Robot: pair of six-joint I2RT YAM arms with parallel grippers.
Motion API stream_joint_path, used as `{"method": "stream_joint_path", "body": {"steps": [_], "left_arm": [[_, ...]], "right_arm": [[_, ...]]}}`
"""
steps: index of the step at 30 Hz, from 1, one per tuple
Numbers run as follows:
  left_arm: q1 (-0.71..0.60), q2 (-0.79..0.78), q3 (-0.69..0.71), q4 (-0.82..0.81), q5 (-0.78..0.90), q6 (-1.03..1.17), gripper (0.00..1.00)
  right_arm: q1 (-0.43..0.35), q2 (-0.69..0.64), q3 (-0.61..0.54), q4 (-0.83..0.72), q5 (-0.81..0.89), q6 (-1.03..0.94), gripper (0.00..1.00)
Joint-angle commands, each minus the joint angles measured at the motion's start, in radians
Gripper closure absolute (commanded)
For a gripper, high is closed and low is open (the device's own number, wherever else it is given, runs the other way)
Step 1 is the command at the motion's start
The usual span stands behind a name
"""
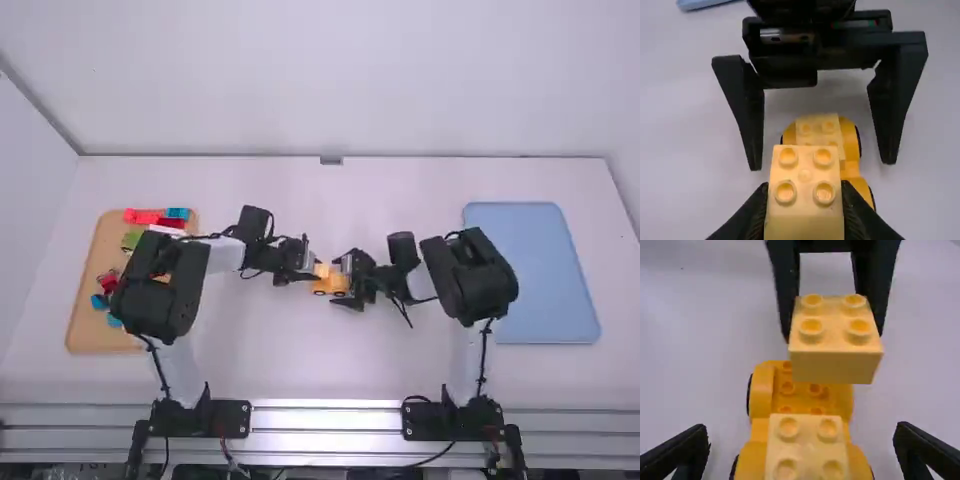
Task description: Assemble lego blocks to make yellow taxi
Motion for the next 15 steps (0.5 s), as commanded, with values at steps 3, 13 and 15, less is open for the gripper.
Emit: {"method": "stream_joint_path", "body": {"steps": [3,13,15], "left_arm": [[-0.002,-0.001,-0.071,0.110,-0.006,-0.185,0.84],[-0.002,-0.001,-0.143,0.245,0.003,-0.264,0.92],[-0.002,0.000,-0.143,0.244,-0.001,-0.264,0.92]], "right_arm": [[-0.022,0.082,0.059,0.014,-0.104,0.066,0.02],[-0.021,0.120,0.100,0.004,-0.134,0.066,0.35],[-0.026,0.120,0.101,-0.014,-0.136,0.064,0.48]]}}
